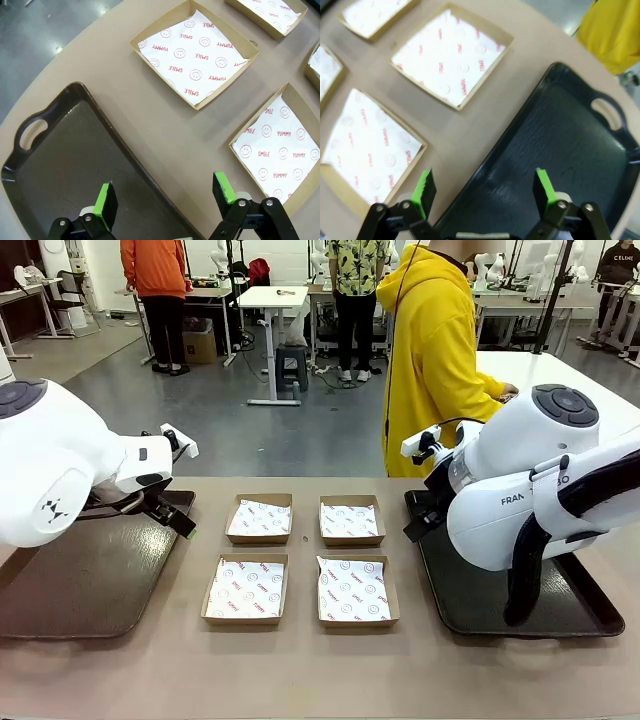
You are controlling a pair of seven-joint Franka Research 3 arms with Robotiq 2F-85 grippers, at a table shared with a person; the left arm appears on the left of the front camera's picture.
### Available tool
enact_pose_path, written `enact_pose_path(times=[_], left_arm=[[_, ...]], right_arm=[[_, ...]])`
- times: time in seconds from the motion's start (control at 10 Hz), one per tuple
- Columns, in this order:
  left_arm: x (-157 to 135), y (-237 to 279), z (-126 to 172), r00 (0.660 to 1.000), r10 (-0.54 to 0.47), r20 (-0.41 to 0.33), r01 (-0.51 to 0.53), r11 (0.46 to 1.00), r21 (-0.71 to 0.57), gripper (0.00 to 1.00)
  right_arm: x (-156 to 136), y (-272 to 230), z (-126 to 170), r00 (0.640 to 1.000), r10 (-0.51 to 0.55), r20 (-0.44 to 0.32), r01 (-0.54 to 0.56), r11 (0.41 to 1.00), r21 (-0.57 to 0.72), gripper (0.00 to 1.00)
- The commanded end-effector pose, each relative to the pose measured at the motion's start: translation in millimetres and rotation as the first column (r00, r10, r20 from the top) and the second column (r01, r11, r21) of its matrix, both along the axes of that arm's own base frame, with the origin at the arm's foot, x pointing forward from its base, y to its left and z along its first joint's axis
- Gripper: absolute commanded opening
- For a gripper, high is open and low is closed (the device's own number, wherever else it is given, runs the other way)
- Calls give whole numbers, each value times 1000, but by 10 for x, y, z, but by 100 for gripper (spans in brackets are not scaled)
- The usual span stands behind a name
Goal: Individually package the donuts and arrange them on the tray.
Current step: Pick up one Paper togo box.
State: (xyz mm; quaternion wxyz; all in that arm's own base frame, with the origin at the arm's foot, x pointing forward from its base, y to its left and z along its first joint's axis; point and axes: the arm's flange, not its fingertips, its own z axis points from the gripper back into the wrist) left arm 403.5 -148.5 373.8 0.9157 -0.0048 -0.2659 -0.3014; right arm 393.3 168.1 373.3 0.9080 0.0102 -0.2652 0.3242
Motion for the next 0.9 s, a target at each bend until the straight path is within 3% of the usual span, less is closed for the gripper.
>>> enact_pose_path(times=[0.0,0.4,0.6,0.7,0.8], left_arm=[[-427,181,179,1000,-14,26,12,998,64,100],[-1289,483,416,970,-198,-141,204,978,29,100],[-1608,568,401,958,-205,-200,216,976,34,100],[-1599,583,370,975,-160,-153,176,980,97,100],[-698,135,904,963,-194,-188,205,978,45,100]], right_arm=[[-413,14,186,995,26,-97,-31,998,-52,100],[-1354,-167,647,985,-19,-173,-9,987,-160,100],[-1733,-227,676,983,-27,-180,-9,981,-193,100],[-1704,-258,604,991,-11,-133,-26,960,-278,100],[-1118,23,1084,981,-13,-193,-21,985,-171,100]])
